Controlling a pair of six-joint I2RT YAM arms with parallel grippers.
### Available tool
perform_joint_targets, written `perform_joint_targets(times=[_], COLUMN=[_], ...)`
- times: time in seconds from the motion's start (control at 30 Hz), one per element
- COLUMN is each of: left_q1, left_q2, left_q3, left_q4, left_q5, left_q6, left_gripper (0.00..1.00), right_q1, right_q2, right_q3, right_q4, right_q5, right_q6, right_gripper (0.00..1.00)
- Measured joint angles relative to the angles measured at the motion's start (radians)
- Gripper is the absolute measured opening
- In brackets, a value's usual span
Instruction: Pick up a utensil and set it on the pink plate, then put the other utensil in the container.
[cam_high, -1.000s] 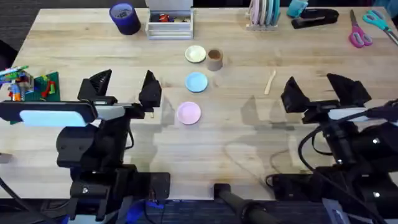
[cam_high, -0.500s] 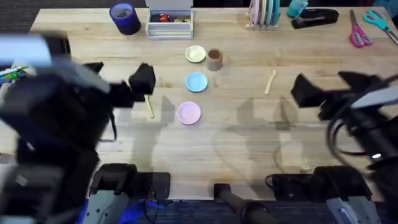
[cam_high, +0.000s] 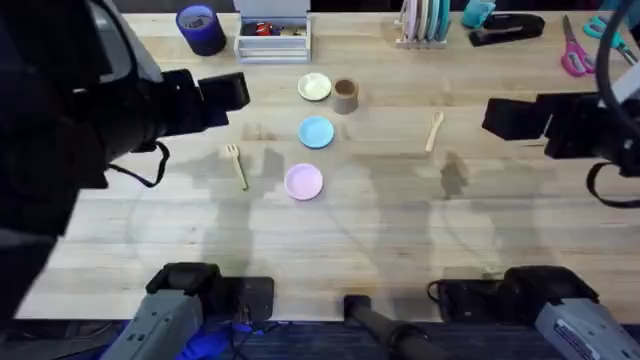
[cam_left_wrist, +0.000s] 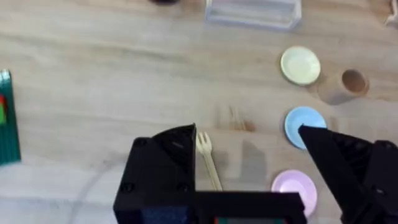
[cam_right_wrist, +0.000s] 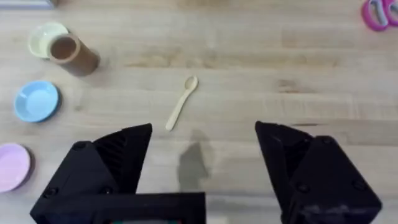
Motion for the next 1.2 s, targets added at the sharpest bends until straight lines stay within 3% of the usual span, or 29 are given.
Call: perform_joint_targets(times=[0.07,0.1,0.23,0.73,1.2], left_q1=[0.0,0.0,0.0,0.0,0.0], left_q2=[0.037,0.116,0.116,0.124,0.305], left_q3=[0.029,0.07,0.077,0.077,0.077], left_q4=[-0.076,-0.197,-0.247,-0.275,-0.284], left_q5=[0.006,0.05,0.053,0.037,0.014], left_q6=[-0.035,-0.086,-0.098,-0.103,-0.142], left_gripper=[0.992,0.992,0.992,0.992,0.992], right_q1=[0.0,0.0,0.0,0.0,0.0], right_q2=[0.028,0.049,0.049,0.049,0.049], right_q3=[0.017,0.021,0.021,0.021,0.021], right_q4=[-0.023,-0.031,-0.031,-0.031,-0.031], right_q5=[0.0,0.0,0.0,0.0,0.0], right_q6=[0.003,0.007,0.01,0.01,0.01], right_gripper=[0.996,0.996,0.997,0.997,0.997])
